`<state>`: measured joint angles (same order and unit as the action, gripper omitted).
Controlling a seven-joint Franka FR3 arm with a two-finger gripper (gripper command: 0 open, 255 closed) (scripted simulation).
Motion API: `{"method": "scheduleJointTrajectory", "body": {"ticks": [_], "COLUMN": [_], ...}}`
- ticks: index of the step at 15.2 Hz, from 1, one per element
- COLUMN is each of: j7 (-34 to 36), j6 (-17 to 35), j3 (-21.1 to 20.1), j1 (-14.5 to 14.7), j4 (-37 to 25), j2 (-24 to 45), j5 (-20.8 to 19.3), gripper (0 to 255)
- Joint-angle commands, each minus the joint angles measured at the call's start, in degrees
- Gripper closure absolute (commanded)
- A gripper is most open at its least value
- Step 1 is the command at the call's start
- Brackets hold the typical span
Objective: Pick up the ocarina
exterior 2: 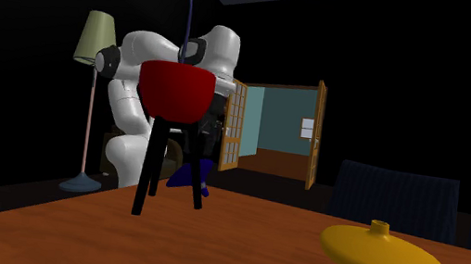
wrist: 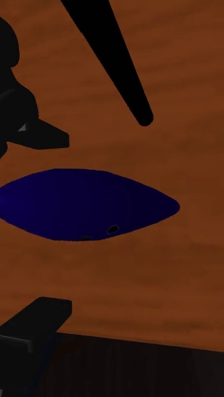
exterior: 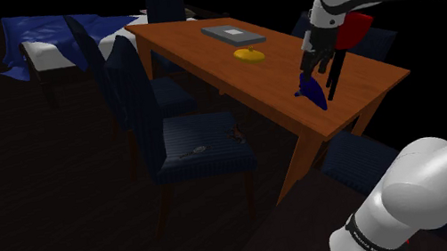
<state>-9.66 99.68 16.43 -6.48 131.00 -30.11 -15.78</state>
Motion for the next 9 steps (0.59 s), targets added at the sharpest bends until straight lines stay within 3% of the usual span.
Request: {"method": "scheduleJointTrajectory", "body": {"ticks": [1, 9], "j7": [-1.1, -0.4], "j6": [1.6, 6.6], "j3": [1.3, 2.0], "j1": [-0.5, -0.8], "j4": [0.1, 4.8], "j2": [1.0, 1.5], "j5": [-0.6, -1.2], "gripper": [0, 0]}}
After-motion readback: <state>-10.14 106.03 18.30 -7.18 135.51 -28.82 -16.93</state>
